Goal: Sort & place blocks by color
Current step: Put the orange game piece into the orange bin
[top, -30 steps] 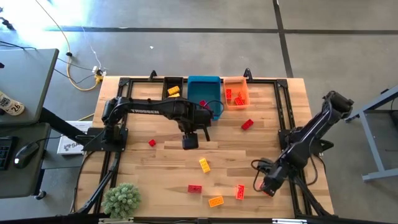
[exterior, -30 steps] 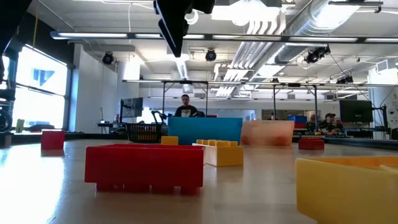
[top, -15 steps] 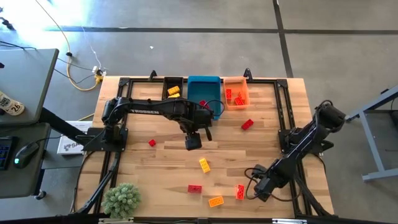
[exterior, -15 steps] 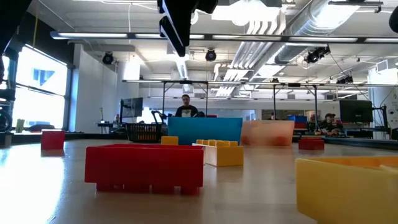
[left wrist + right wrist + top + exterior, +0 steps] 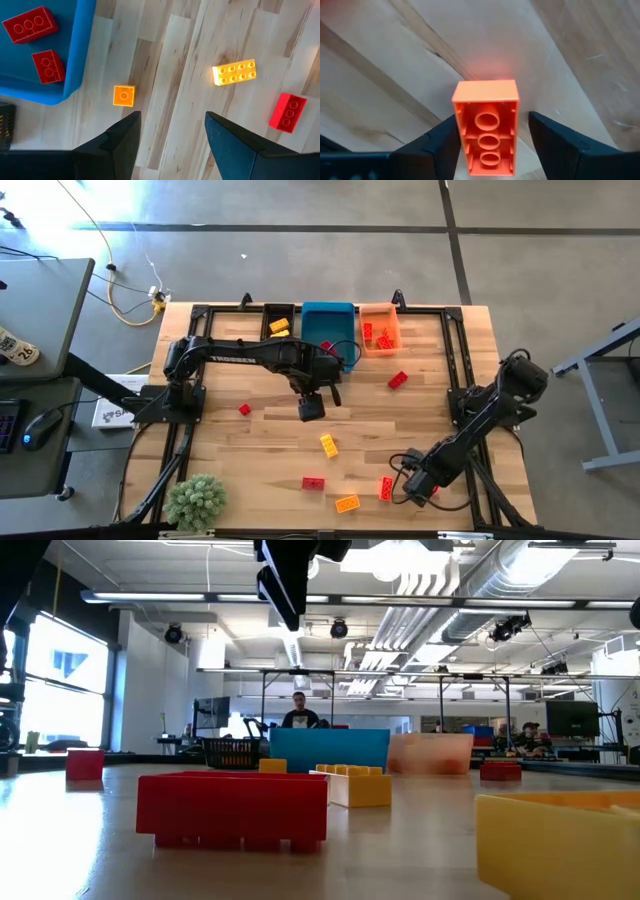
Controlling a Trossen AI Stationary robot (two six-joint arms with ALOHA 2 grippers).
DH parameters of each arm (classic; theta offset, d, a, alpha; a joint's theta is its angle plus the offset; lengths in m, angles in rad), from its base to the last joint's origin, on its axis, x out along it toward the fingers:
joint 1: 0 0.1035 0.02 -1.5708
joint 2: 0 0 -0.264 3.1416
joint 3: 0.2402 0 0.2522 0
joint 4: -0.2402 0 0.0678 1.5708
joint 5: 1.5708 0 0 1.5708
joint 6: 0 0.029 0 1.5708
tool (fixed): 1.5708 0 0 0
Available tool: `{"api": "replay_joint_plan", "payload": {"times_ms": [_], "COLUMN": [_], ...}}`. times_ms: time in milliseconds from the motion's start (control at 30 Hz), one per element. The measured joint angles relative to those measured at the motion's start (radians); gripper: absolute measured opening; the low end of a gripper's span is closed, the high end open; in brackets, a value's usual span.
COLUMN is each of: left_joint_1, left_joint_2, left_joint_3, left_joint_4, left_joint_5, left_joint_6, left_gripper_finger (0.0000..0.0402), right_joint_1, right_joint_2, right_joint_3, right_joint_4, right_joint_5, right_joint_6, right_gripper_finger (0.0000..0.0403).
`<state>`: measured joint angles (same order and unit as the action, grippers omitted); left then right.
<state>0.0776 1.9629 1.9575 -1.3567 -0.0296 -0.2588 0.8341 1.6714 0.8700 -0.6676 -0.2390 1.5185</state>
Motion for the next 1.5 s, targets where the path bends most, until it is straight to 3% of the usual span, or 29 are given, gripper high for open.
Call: {"api": "replay_joint_plan", "payload": {"times_ms": [100,267,600,933,1200,1500], "left_joint_1": [0.000,0.000,0.007,0.028,0.048,0.072], "left_joint_2": [0.000,0.000,0.000,0.000,0.000,0.000], "left_joint_3": [0.000,0.000,0.000,0.000,0.000,0.000], "left_joint_4": [0.000,0.002,0.030,0.024,0.023,0.023], "left_joint_5": [-0.001,-0.009,-0.010,-0.010,-0.020,-0.038], "left_joint_6": [0.008,0.015,0.071,0.079,0.079,0.079], "left_gripper_finger": [0.0207,0.0207,0.0207,0.0207,0.0207,0.0207], "right_joint_1": [-0.001,-0.005,-0.071,-0.243,-0.421,-0.647], "right_joint_2": [0.005,0.004,-0.039,-0.172,-0.293,-0.404], "right_joint_3": [0.000,0.002,-0.001,-0.001,-0.001,-0.001], "right_joint_4": [-0.001,-0.005,0.058,0.105,0.100,0.105], "right_joint_5": [-0.001,-0.005,0.028,0.294,0.432,0.476], "right_joint_6": [0.000,0.000,0.029,-0.012,-0.218,-0.575], "right_gripper_finger": [0.0190,0.0109,0.0109,0.0109,0.0109,0.0109]}}
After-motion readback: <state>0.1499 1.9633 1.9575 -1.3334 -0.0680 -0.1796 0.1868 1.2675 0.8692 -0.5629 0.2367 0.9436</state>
